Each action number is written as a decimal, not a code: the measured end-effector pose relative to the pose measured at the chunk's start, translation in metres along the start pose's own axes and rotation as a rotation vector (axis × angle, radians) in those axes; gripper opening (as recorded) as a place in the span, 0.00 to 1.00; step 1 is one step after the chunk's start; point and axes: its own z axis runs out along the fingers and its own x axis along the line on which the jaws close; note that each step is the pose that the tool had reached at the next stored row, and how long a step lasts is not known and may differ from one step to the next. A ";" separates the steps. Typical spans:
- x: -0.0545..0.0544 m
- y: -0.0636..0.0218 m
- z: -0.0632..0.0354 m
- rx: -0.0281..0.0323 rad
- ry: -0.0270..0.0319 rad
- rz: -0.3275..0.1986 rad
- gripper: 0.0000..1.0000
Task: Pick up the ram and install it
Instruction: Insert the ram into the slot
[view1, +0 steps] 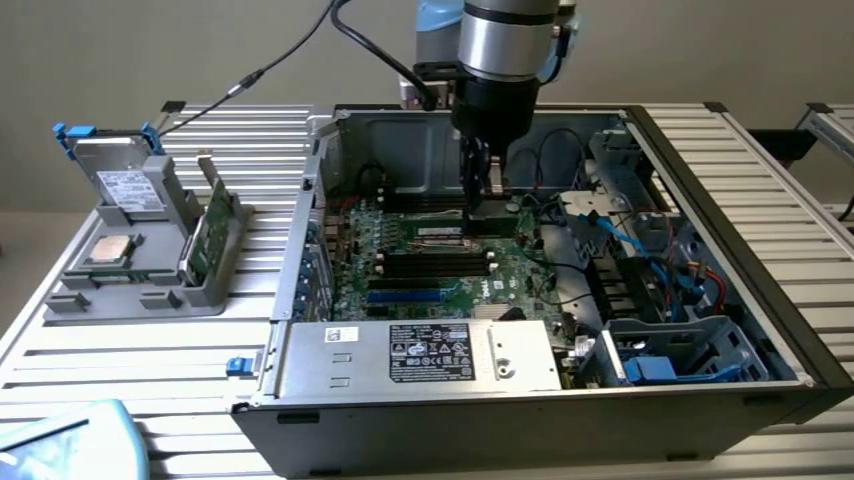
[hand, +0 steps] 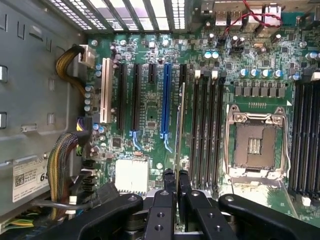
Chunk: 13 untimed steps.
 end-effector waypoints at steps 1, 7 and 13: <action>-0.002 0.0003 0.0006 0.0000 0.0002 0.000 0.14; -0.009 0.0076 0.0061 0.0007 0.0040 -0.006 0.14; -0.010 0.0135 0.0101 0.0034 0.0053 -0.027 0.14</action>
